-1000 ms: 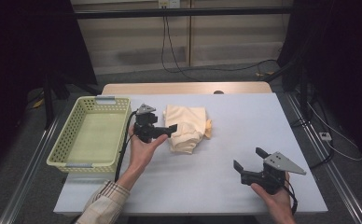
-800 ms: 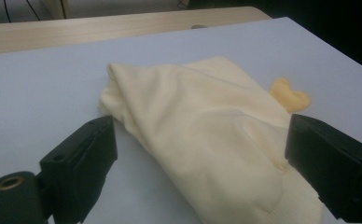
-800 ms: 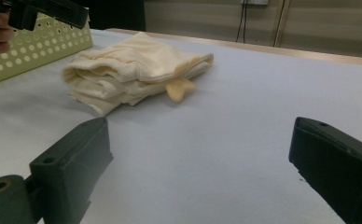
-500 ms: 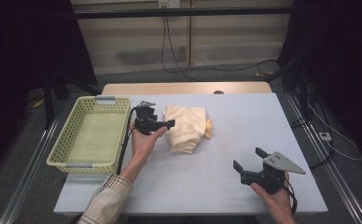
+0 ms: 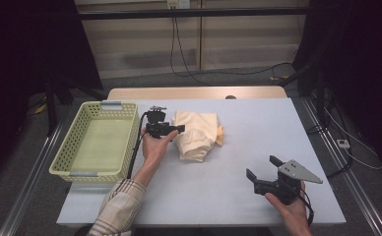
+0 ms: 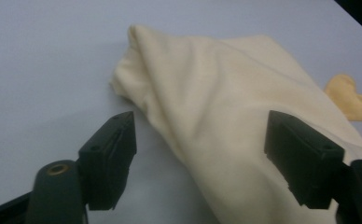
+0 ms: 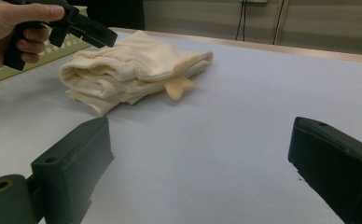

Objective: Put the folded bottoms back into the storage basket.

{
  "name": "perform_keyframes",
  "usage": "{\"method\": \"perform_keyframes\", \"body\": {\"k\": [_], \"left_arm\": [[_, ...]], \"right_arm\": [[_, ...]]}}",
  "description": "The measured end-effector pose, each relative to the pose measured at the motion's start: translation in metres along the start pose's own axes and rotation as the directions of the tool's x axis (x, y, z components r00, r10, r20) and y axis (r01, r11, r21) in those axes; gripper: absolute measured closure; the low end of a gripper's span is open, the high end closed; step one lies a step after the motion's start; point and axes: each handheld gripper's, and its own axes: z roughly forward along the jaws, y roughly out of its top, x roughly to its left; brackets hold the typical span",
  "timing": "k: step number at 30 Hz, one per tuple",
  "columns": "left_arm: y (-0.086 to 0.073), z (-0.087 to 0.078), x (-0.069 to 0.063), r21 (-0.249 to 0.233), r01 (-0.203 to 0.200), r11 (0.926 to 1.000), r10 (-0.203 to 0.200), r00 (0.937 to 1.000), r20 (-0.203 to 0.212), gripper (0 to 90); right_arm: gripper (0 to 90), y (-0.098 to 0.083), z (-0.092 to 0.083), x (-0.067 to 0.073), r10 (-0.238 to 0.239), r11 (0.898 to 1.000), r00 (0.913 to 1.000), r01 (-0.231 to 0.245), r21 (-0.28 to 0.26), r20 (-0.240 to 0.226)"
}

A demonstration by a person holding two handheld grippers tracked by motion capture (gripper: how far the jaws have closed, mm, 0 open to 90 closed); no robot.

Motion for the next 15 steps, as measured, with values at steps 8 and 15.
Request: {"method": "perform_keyframes", "body": {"k": [8,15], "left_arm": [[0.000,0.010,0.007,0.044,0.051,0.9977,-0.052,0.9986,0.013,36.5],[-0.005,0.022,0.008,0.064,0.072,0.9954,-0.074,0.9969,0.028,39.3]], "right_arm": [[6.2,0.000,0.001,0.000,0.002,1.000,1.0000,-0.002,0.007,0.000],[6.3,-0.001,0.001,0.000,-0.002,1.000,1.0000,0.002,0.015,-0.002]]}}
